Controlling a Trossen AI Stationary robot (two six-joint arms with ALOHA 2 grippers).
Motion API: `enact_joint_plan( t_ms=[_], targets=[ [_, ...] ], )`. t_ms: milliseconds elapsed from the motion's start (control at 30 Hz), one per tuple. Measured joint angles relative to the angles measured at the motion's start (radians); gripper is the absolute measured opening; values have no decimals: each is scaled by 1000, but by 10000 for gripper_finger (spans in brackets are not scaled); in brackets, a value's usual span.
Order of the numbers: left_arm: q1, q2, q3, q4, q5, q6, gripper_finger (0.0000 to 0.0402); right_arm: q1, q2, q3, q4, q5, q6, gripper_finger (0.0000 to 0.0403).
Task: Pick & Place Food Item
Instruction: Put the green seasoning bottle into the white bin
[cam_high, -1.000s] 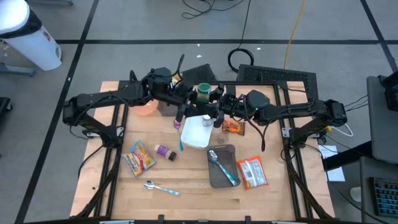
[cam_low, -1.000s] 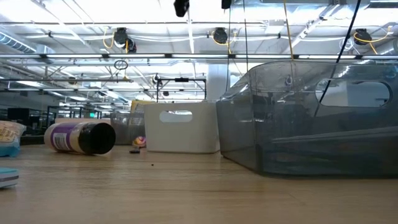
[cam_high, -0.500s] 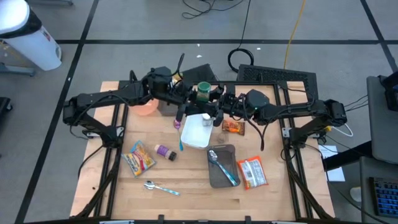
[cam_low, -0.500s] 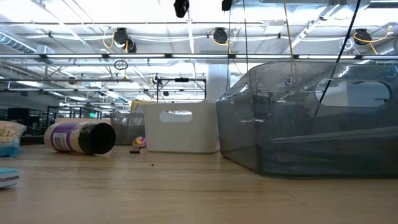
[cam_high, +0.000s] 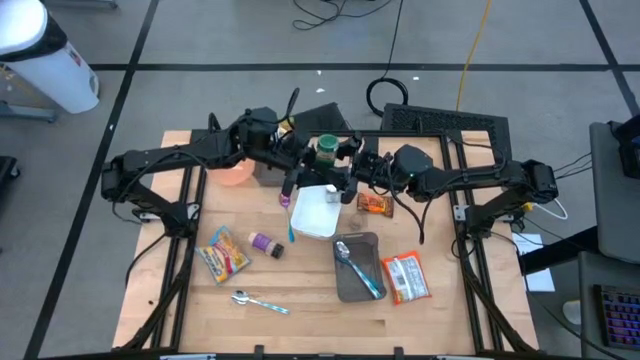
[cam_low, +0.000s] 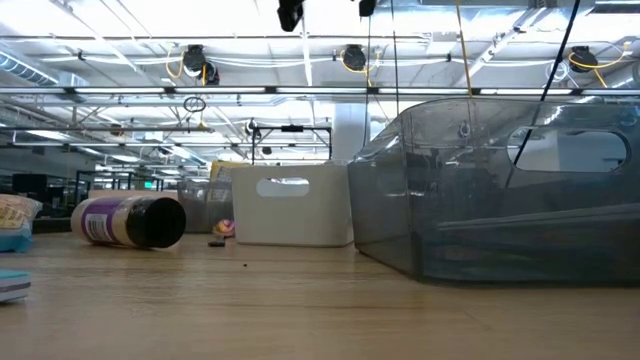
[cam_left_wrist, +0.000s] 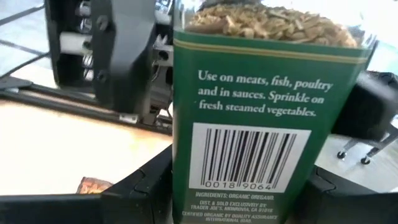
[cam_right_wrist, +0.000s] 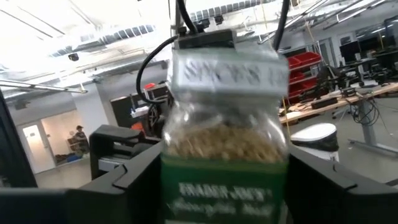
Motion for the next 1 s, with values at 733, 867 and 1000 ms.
enact_joint_plan(
  t_ms=[733, 867, 1000],
  targets=[
    [58, -68, 0, -423, -19, 208, 206, -195, -162, 159, -697, -389, 28, 255],
    [58, -68, 0, -457, -28, 221, 206, -197, -98, 257, -808, -445, -14, 255],
    [58, -63, 0, -482, -38, 224, 206, -200, -34, 345, -895, -495, -52, 256]
  ],
)
